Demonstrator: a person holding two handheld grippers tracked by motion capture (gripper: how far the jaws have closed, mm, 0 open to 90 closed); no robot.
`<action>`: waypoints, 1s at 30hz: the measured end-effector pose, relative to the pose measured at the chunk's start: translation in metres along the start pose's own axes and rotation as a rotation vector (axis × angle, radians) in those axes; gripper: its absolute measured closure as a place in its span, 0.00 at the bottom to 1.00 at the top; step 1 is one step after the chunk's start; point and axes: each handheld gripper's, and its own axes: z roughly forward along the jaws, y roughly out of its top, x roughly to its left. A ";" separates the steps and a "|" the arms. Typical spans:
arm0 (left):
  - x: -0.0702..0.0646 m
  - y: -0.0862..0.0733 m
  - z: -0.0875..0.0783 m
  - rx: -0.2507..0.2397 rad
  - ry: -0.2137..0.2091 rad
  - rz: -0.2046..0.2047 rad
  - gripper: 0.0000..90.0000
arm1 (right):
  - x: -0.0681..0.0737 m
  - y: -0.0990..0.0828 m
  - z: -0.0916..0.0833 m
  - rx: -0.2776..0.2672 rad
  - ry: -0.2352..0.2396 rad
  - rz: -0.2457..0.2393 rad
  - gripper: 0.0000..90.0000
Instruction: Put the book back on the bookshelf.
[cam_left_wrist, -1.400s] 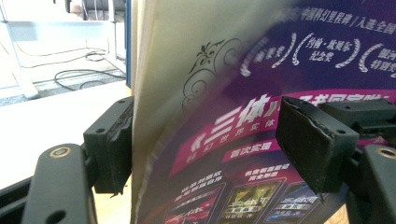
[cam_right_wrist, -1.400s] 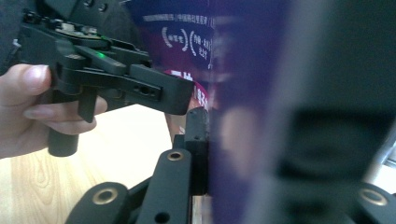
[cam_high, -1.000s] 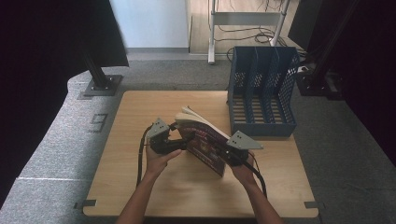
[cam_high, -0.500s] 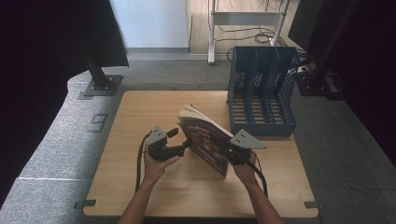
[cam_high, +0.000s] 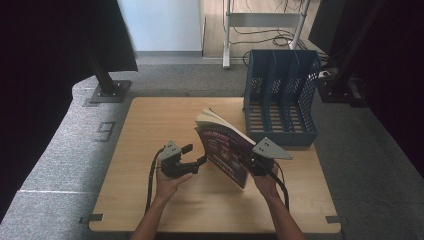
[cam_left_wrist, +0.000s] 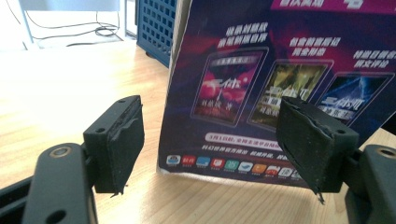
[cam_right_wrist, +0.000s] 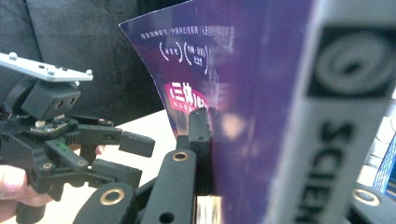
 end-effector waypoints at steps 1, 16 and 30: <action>0.000 0.000 0.000 0.000 0.000 0.000 0.26 | 0.000 0.000 0.000 0.000 0.000 0.000 0.91; 0.003 -0.011 -0.001 0.032 0.011 -0.018 0.26 | -0.006 0.006 -0.007 -0.024 -0.024 0.017 0.91; 0.008 -0.018 -0.004 0.040 0.029 -0.039 0.26 | -0.012 0.008 -0.007 -0.026 -0.043 0.022 0.91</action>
